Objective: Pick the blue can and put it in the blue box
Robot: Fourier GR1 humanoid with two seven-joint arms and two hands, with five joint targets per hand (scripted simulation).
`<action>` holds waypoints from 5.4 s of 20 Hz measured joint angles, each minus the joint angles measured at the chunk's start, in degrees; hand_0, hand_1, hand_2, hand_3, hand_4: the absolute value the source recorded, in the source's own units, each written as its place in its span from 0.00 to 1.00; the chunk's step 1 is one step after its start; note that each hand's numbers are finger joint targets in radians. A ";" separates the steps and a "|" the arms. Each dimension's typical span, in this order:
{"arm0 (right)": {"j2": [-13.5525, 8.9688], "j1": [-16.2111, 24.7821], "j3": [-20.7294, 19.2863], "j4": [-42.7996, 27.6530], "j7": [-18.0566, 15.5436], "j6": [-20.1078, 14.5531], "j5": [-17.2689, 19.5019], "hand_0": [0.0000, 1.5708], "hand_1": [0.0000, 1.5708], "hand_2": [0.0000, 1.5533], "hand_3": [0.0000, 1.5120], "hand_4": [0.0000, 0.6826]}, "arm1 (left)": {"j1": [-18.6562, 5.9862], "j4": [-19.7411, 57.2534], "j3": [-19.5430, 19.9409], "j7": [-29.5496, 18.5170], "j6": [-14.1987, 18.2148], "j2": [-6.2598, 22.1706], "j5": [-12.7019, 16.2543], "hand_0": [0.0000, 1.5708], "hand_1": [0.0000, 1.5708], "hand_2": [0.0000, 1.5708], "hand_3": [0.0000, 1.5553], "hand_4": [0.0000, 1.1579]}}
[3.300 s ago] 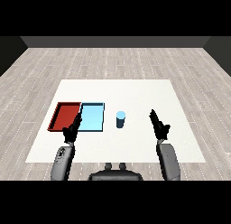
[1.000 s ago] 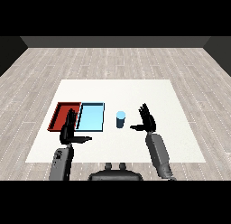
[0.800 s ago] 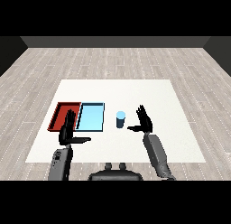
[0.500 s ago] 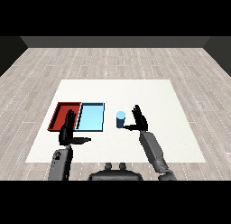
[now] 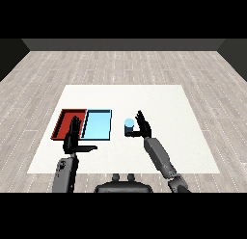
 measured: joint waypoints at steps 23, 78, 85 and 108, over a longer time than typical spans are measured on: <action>-0.03 -14.95 16.74 21.71 -8.36 -4.37 -18.53 0.00 0.00 0.00 0.00 0.00 | 1.04 -1.36 1.06 1.00 -1.48 0.47 2.13 0.00 0.00 0.00 0.00 0.00; -20.33 -9.05 28.18 -25.21 14.40 -30.74 -0.29 0.96 0.96 0.95 0.92 0.90 | -11.19 4.65 -17.77 10.48 11.52 -2.46 -2.33 0.00 0.00 0.00 0.00 0.00; -18.13 -8.89 23.49 -27.57 18.51 -28.14 6.31 0.94 0.94 0.93 0.91 0.85 | -14.37 7.07 -22.13 11.49 15.26 -2.47 -0.56 0.00 0.00 0.00 0.00 0.00; -8.01 -4.89 12.41 -32.67 26.47 -16.24 24.55 0.94 0.94 0.93 0.91 0.88 | -19.79 18.02 -26.12 7.58 19.39 -2.46 4.47 0.00 0.00 0.00 0.00 0.00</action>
